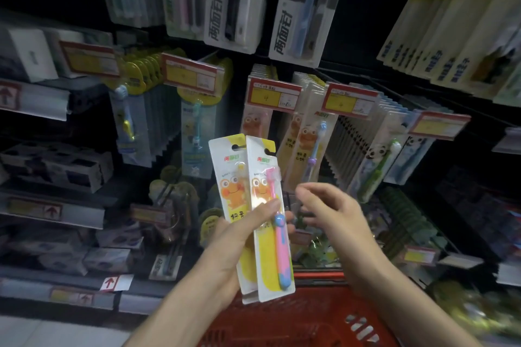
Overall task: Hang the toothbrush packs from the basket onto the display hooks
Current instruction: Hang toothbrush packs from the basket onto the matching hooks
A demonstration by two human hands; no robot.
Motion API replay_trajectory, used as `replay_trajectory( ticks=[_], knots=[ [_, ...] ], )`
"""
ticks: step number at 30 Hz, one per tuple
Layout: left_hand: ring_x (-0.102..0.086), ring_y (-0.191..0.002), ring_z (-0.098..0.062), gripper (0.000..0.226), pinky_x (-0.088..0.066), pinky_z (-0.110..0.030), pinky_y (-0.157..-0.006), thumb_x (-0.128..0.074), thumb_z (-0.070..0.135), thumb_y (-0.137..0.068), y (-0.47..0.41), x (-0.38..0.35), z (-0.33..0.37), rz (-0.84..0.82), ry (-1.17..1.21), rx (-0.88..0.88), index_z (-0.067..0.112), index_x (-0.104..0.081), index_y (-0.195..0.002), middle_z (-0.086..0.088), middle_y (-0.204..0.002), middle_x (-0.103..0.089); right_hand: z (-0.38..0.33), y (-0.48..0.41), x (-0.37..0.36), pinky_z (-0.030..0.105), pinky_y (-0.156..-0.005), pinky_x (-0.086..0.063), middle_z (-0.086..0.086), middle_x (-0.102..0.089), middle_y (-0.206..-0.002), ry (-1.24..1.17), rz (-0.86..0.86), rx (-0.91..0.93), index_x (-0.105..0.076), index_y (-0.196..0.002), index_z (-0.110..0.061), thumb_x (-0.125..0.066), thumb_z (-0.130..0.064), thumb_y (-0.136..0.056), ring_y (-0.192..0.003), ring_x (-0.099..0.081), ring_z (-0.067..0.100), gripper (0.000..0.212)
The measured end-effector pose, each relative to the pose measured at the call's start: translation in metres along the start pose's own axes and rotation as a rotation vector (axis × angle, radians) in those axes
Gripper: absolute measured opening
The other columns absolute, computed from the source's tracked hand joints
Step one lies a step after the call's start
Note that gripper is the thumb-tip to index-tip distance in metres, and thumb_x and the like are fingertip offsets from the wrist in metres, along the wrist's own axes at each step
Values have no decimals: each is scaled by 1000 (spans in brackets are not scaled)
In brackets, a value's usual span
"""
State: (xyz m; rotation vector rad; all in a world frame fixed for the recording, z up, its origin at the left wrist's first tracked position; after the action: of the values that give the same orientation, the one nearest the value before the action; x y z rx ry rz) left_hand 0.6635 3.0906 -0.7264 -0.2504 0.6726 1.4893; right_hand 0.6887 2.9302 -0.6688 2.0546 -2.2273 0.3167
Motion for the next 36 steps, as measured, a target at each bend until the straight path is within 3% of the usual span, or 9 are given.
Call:
replay_trajectory(
  ticks=[2,4,11,14,19,22,26,31,36],
  knots=[
    [-78,-95,-35,53,-65,-45,-83,-85,30,-71,1,0,-2,5,-22,-11,8,-75,-119,-20,-106,-79,11,7,-22,34,-72,-62,15,-78,-98,-118,-167,-127,-77,-109,-15,-72,-33,-95,-85,-76,25,23],
    [-78,-92,-35,56,-63,-48,-87,-91,33,-68,1,-1,-4,2,-39,-12,10,-76,-117,-19,-104,-79,16,9,-30,44,-84,-59,15,-79,-103,-177,-220,-172,-77,-111,-12,-74,-29,-92,-90,-77,29,25],
    [-78,-93,-35,47,-65,-43,-81,-82,35,-75,-2,3,1,56,-130,-61,9,-77,-114,-17,-101,-80,19,3,-25,57,-92,-57,24,-74,-110,-212,-153,-165,-74,-108,-3,-77,-17,-89,-95,-76,39,23],
    [-76,-101,-38,43,-61,-51,-94,-74,39,-87,-4,2,-2,29,-82,-4,9,-77,-117,-20,-109,-78,18,-1,-21,46,-83,-60,16,-78,-107,-183,-106,-135,-72,-109,-4,-73,-13,-93,-89,-78,30,18],
    [-72,-108,-44,43,-49,-59,-106,-52,46,-103,-1,-6,-7,-72,-2,101,16,-83,-108,-21,-118,-76,12,-5,-11,57,-87,-58,13,-79,-102,-113,-46,-119,-71,-111,-13,-72,-20,-96,-95,-76,36,16],
    [-72,-91,-37,45,-56,-51,-92,-55,46,-102,-3,2,-4,-28,-36,83,8,-78,-111,-17,-108,-74,-2,-11,-1,65,-92,-56,13,-78,-100,-75,18,-35,-74,-107,-23,-72,-24,-97,-101,-72,42,10],
    [-66,-73,-27,38,-58,-42,-80,-56,42,-102,-4,7,3,17,-63,49,10,-75,-103,-14,-88,-74,-29,-19,14,39,-84,-58,-5,-80,-89,-54,109,105,-68,-118,-17,-65,-22,-102,-88,-75,13,18],
    [-67,-74,-27,38,-58,-44,-82,-57,41,-103,-5,6,3,-1,-65,31,9,-71,-118,-13,-88,-74,-30,-43,28,52,-103,-55,-1,-78,-110,-63,210,120,-66,-123,-21,-63,-24,-103,-108,-73,19,21],
    [-66,-74,-28,39,-56,-46,-84,-58,39,-102,-7,5,2,-9,-29,33,7,-70,-121,-14,-86,-73,-18,-66,30,62,-102,-52,4,-74,-117,-123,248,74,-65,-114,-25,-64,-26,-102,-115,-68,32,13]
  ],
)
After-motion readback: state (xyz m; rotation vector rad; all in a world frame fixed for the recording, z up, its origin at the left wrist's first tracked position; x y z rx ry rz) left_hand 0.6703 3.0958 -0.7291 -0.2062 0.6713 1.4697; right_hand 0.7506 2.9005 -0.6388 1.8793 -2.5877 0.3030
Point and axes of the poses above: each hand's wrist, its own y-axis away from the middle knuckle, its own x-axis out of the back of the hand, z = x × y, the point moved 10 cm from there along -y, towards the middle knuckle
